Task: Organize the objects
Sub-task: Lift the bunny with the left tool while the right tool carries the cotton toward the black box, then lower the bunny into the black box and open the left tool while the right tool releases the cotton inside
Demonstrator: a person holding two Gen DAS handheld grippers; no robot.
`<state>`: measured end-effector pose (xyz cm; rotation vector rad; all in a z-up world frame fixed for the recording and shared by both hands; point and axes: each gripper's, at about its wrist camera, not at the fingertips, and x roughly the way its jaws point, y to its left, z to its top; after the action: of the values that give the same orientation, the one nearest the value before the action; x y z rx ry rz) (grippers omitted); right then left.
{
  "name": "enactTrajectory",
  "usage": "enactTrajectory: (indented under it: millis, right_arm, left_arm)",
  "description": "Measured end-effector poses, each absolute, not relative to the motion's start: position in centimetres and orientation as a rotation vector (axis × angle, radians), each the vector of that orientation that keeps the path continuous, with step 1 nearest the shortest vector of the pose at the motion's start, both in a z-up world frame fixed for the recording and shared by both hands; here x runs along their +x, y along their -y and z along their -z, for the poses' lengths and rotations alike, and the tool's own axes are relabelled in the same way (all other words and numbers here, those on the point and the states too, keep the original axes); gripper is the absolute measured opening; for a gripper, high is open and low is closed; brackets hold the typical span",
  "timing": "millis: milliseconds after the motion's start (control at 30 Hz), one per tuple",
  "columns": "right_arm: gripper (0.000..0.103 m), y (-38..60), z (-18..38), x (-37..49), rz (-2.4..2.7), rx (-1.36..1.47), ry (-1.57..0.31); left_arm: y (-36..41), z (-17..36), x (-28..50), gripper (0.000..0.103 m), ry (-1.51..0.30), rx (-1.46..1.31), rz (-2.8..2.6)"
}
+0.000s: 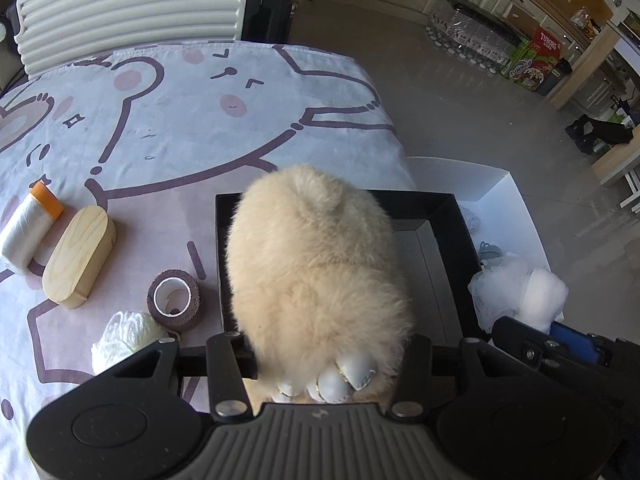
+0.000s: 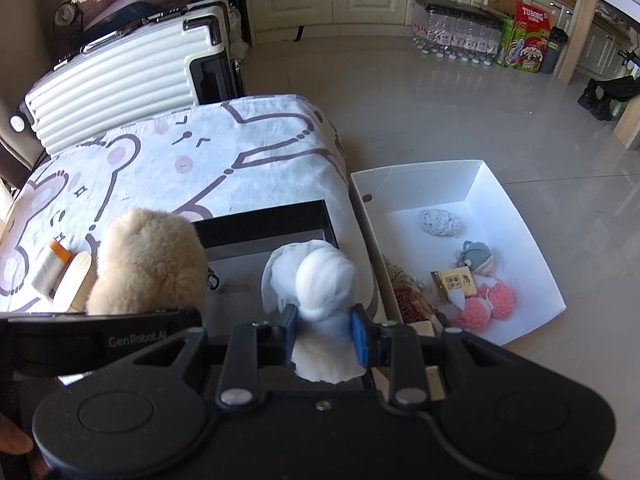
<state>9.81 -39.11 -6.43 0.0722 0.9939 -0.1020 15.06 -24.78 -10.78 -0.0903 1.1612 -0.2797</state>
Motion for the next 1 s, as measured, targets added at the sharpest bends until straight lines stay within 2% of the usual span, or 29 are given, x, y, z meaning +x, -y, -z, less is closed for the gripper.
enactTrajectory:
  millis: [367, 667, 733, 1000]
  right_arm:
    - [0.029, 38.4, 8.7, 11.3, 0.069, 0.073, -1.075]
    - [0.029, 39.3, 9.6, 11.8, 0.1, 0.118, -1.109]
    - [0.029, 39.5, 9.6, 11.8, 0.104, 0.125, -1.108]
    - [0.029, 39.4, 9.4, 11.7, 0.105, 0.138, -1.115]
  left_arm:
    - [25.1, 13.1, 15.9, 0.051, -1.226, -0.079, 0.258]
    - [26.5, 12.6, 15.1, 0.064, -1.183, 0.049, 0.286]
    - [26.7, 12.1, 15.0, 0.072, -1.15, 0.087, 0.273]
    - [26.3, 11.1, 14.9, 0.073, -1.125, 0.104, 0.297]
